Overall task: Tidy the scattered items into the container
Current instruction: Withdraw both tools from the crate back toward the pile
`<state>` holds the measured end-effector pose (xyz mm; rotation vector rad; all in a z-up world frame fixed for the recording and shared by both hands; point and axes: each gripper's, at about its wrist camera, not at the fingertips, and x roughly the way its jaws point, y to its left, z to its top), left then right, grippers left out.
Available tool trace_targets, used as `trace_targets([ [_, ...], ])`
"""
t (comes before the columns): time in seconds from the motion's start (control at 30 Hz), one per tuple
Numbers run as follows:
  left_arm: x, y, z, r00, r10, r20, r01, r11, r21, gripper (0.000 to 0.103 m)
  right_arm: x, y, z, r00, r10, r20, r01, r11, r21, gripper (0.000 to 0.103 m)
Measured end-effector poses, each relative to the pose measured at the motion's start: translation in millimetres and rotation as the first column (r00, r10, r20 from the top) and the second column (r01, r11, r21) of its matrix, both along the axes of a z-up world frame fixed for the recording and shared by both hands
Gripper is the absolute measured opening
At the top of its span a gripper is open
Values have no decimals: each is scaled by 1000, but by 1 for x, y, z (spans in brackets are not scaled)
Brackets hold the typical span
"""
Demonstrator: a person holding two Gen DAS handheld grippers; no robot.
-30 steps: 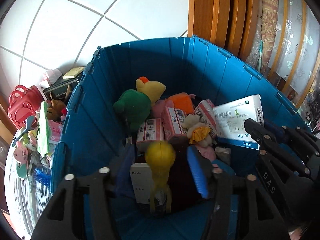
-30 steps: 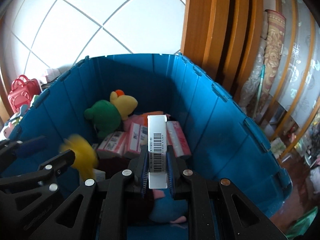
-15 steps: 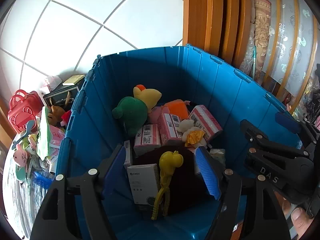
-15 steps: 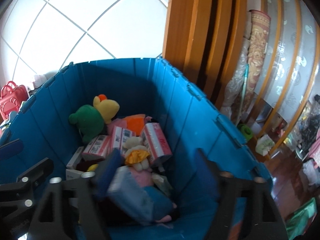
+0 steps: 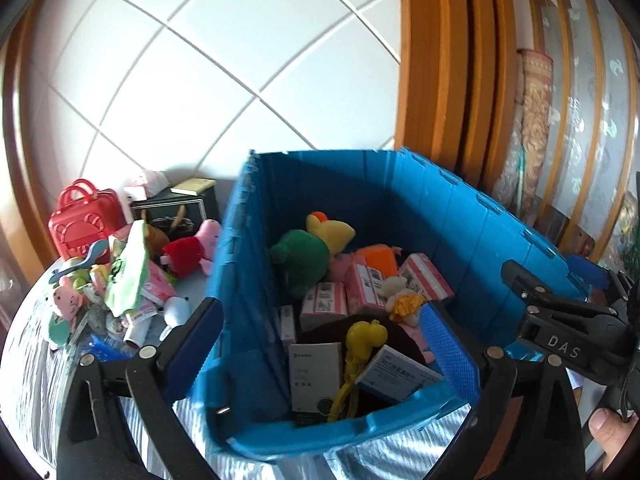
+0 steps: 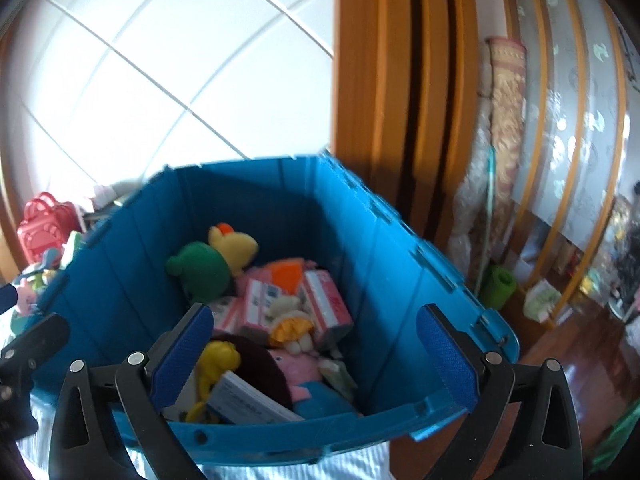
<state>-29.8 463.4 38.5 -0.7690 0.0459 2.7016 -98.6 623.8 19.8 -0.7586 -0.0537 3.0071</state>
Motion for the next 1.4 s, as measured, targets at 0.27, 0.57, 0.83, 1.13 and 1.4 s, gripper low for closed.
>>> trace_targets([
  [0.27,9,-80,1,979,199,-44,-199,980,8,103,20,-58,20,983,125,-134,-132,990,-47,103],
  [0.57,-10,-204,-12,953,300,-39,-298,954,37,103,41,-177,35,945,247,-213,-262,964,-46,103],
  [0.83,-46,-343,-42,947,320,7,-319,947,-25,103,53,-310,26,947,215,-240,-245,964,-103,103],
  [1.13,-103,-445,-84,922,373,101,-371,928,-42,103,24,-402,-13,968,235,-91,-239,970,-38,103],
  [1.4,-143,-482,-114,893,429,137,-424,903,-69,103,-27,-445,-55,945,327,-11,-327,944,-48,103],
])
